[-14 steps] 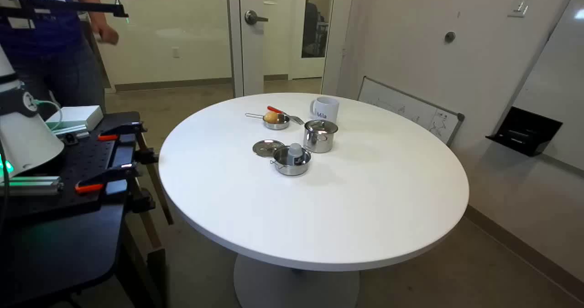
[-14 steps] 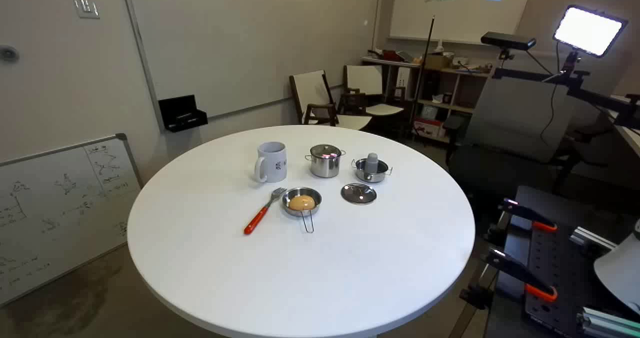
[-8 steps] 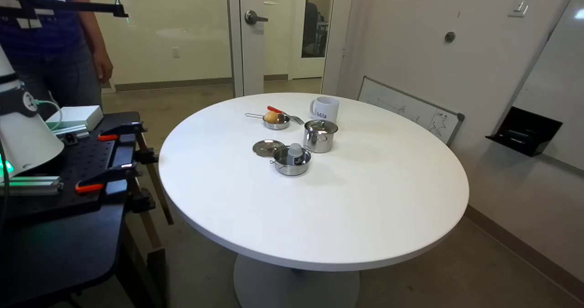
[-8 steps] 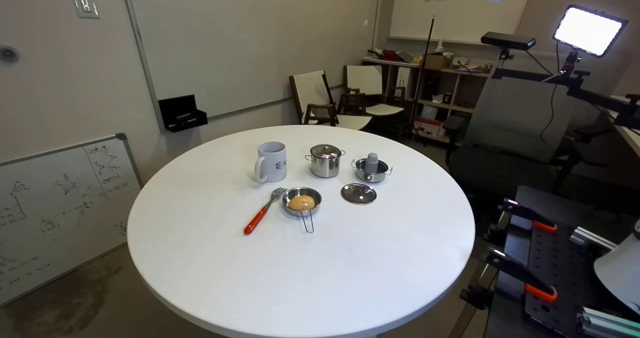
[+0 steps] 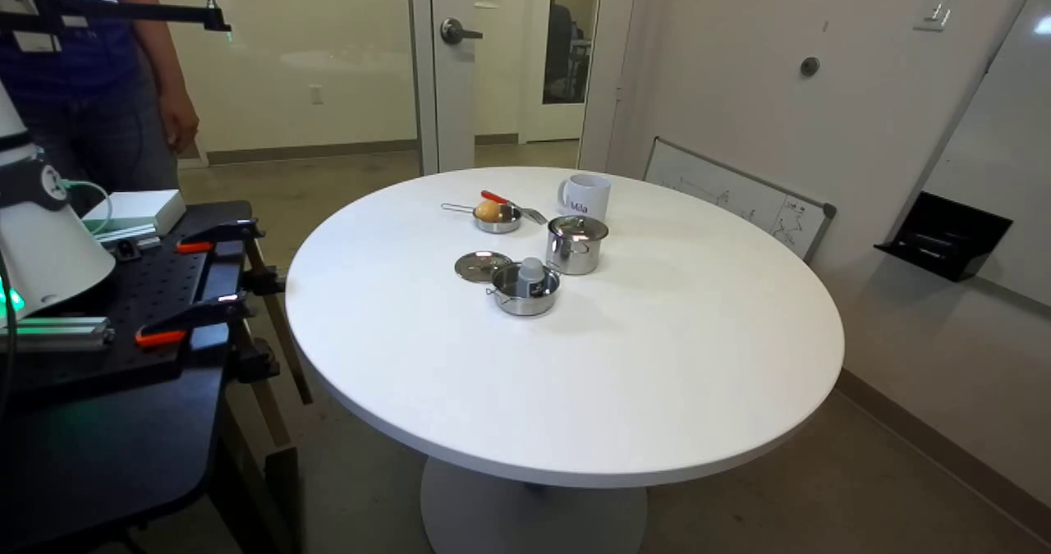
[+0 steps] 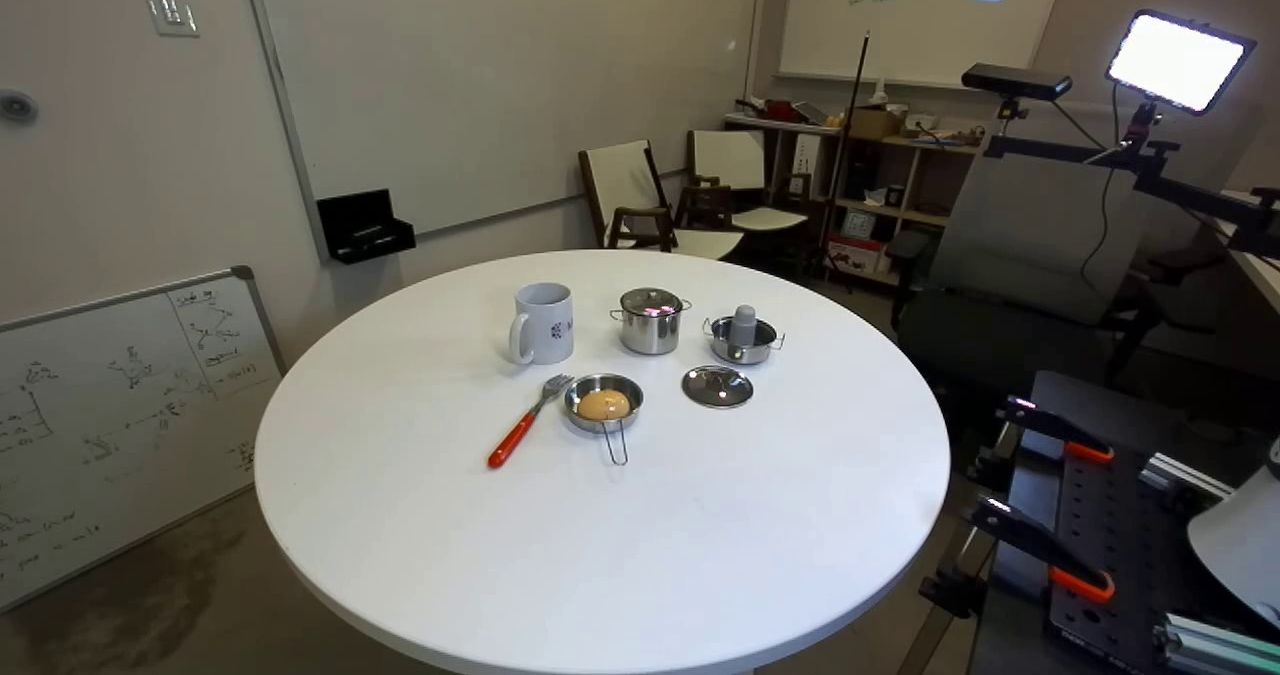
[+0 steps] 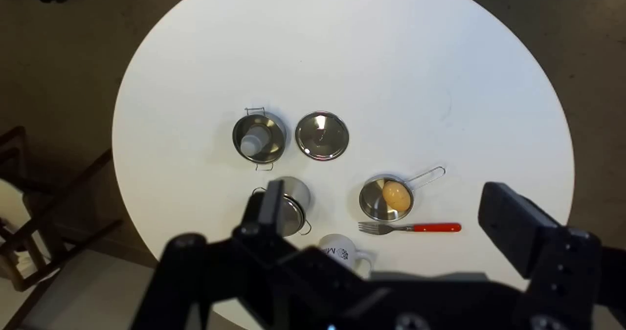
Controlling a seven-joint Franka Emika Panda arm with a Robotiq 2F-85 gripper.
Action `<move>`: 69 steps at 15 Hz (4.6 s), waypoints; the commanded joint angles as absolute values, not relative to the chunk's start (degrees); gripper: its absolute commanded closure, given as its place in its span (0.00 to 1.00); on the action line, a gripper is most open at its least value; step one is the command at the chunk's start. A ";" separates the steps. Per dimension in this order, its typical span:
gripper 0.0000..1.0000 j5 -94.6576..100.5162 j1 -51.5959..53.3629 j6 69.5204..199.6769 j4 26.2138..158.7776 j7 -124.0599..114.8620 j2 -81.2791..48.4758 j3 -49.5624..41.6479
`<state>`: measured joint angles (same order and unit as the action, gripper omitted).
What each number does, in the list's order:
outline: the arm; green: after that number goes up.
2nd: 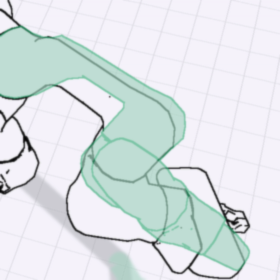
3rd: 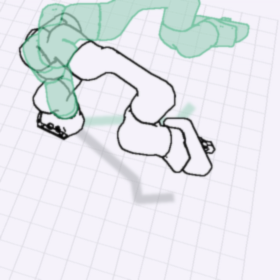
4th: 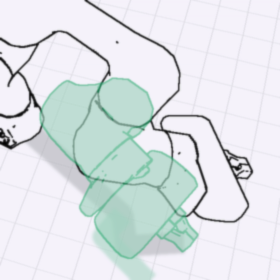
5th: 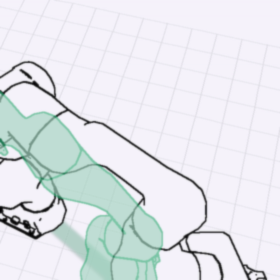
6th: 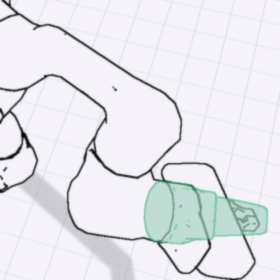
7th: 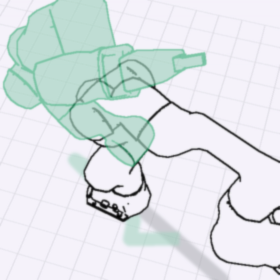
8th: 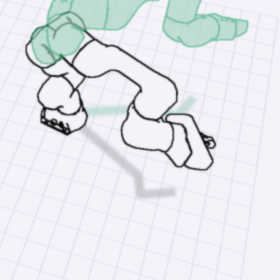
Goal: Move the fork to the front of the table
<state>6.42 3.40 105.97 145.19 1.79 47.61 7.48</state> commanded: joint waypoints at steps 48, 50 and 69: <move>0.00 8.02 7.40 138.65 97.31 76.11 -41.46 13.07; 0.00 8.78 7.99 136.76 92.99 77.47 -44.54 13.02; 0.00 8.11 8.45 132.46 79.78 82.21 -57.38 13.41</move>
